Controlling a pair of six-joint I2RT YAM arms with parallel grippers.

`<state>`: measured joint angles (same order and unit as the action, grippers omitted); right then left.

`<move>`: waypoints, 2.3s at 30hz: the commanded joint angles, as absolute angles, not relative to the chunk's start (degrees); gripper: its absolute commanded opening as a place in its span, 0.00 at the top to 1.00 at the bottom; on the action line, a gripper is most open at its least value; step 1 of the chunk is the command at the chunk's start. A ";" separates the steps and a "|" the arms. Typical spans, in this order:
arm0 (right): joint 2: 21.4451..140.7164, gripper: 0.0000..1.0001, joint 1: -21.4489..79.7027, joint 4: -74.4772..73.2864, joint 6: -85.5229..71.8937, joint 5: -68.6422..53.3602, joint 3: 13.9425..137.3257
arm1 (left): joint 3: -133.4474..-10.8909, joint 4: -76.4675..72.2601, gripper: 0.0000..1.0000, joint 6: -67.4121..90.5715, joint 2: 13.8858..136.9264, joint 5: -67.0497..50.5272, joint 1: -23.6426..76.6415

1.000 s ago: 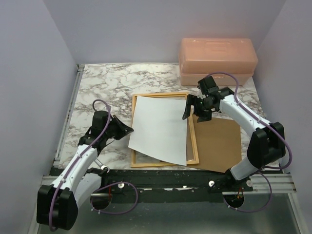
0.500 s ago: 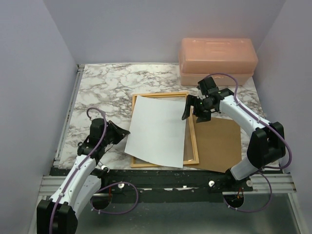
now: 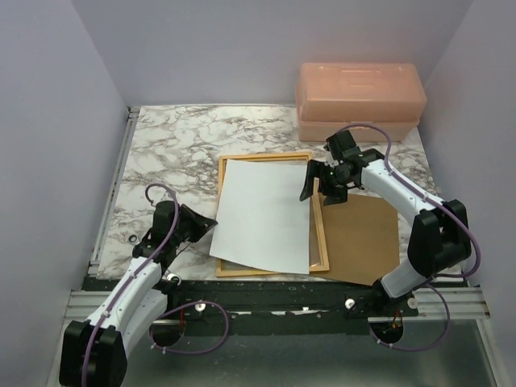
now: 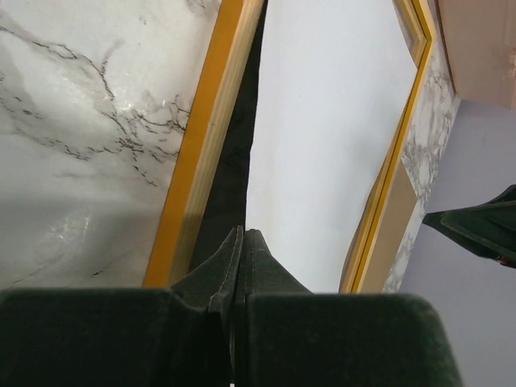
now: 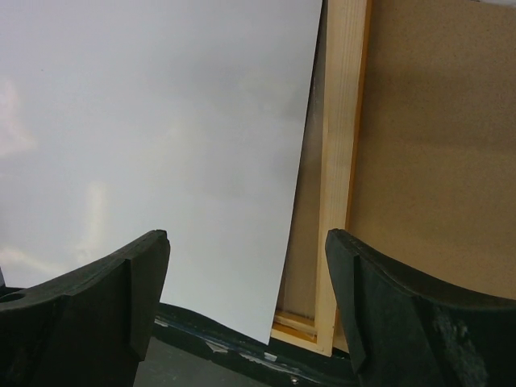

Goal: Put the photo into the frame
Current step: Turn over the photo from the photo frame.

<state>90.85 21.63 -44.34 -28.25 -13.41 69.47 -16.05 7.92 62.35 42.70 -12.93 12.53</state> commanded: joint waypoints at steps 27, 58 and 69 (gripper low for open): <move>92.72 0.14 21.06 -41.23 -28.59 -15.66 67.68 | -16.00 -18.77 0.84 61.78 66.85 -30.23 19.69; 92.81 0.14 20.31 -40.96 -28.62 -13.19 65.71 | -20.07 -19.59 1.00 57.76 69.64 -25.82 22.06; 94.72 0.14 20.04 -39.16 -28.78 -12.72 63.25 | -22.24 -13.98 0.61 55.77 70.80 -23.39 23.45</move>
